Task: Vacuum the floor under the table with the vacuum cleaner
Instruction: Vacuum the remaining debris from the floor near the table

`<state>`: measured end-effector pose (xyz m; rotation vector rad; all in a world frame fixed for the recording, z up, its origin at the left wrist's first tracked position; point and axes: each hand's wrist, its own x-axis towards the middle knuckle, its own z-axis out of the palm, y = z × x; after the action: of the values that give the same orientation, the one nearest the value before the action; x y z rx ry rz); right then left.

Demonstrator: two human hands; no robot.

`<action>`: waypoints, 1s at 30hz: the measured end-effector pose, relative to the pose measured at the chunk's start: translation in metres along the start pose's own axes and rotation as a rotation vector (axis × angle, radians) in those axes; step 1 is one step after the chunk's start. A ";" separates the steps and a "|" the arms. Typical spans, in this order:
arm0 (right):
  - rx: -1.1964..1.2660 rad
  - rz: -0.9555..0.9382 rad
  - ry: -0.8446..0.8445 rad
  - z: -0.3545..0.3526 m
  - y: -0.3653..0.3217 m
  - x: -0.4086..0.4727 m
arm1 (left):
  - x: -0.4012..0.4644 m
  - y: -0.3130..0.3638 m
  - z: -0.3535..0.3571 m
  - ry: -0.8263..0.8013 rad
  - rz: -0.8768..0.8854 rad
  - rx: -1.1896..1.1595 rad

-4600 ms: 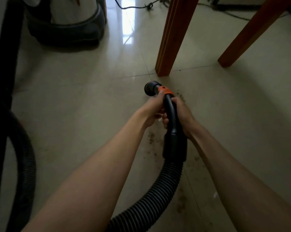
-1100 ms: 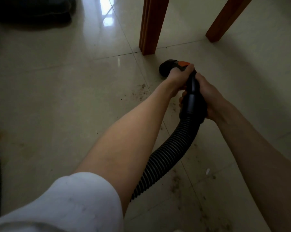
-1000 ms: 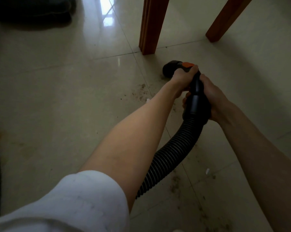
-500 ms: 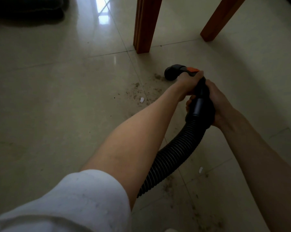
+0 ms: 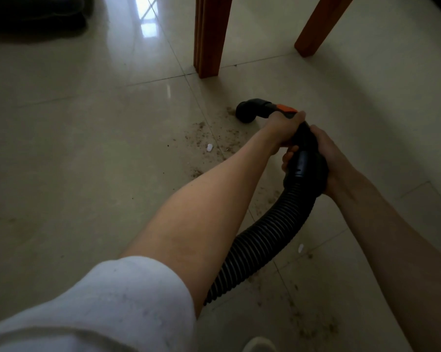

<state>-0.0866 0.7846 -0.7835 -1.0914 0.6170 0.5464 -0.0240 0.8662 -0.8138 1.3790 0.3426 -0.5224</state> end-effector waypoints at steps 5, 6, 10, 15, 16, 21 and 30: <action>-0.020 0.003 -0.009 0.012 0.000 0.007 | 0.002 0.006 -0.012 0.076 -0.014 0.045; -0.047 -0.006 -0.009 0.015 0.001 0.009 | 0.004 0.007 -0.015 0.094 -0.016 0.071; -0.140 -0.034 -0.005 0.021 0.005 0.014 | 0.005 0.009 -0.023 0.135 0.001 0.097; -0.144 -0.035 0.026 0.021 0.004 0.011 | -0.001 0.010 -0.022 0.083 -0.008 0.025; -0.137 -0.034 0.033 0.020 0.004 0.009 | -0.003 0.010 -0.020 0.068 -0.010 0.016; -0.147 -0.039 0.069 0.011 0.001 -0.005 | -0.014 0.009 -0.007 0.014 -0.039 0.023; -0.192 -0.016 0.002 0.011 0.004 -0.020 | -0.027 0.008 -0.006 0.054 -0.043 0.082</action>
<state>-0.1010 0.7944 -0.7683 -1.2768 0.5655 0.5992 -0.0414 0.8767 -0.7940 1.4697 0.3989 -0.5400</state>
